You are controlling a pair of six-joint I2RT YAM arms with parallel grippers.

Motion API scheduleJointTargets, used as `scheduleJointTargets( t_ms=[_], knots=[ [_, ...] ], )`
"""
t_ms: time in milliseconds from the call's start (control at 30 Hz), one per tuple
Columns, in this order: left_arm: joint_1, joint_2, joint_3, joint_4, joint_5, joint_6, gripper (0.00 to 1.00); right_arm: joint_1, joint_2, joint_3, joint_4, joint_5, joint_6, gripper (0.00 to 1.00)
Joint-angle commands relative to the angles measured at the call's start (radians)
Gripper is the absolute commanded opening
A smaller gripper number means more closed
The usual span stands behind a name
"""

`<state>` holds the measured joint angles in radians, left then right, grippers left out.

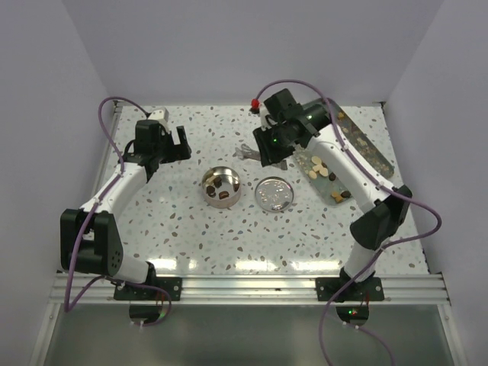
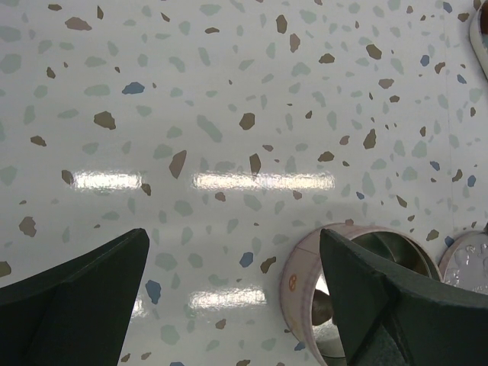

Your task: Pack the chocolate

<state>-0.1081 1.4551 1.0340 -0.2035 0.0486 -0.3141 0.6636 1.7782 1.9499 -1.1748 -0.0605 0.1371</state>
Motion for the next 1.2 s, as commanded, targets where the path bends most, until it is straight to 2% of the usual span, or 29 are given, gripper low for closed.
scheduleJointTargets(
  t_ms=[0,133,367,633,1167],
  knots=[
    [-0.010,-0.010,0.014,0.015,-0.009,0.003,1.00,-0.183,-0.065,-0.020,0.040,0.034,-0.017,0.36],
    [-0.010,-0.004,0.011,0.018,-0.004,0.004,1.00,-0.370,-0.100,-0.092,0.046,0.077,-0.063,0.36],
    [-0.008,0.004,0.008,0.033,0.000,-0.003,1.00,-0.547,-0.200,-0.291,0.069,0.146,-0.065,0.36],
    [-0.010,0.042,0.037,0.044,0.028,-0.002,1.00,-0.567,-0.283,-0.456,0.076,0.125,-0.048,0.38],
    [-0.016,0.050,0.043,0.038,0.020,-0.005,1.00,-0.567,-0.249,-0.502,0.102,0.090,-0.053,0.43]
  ],
)
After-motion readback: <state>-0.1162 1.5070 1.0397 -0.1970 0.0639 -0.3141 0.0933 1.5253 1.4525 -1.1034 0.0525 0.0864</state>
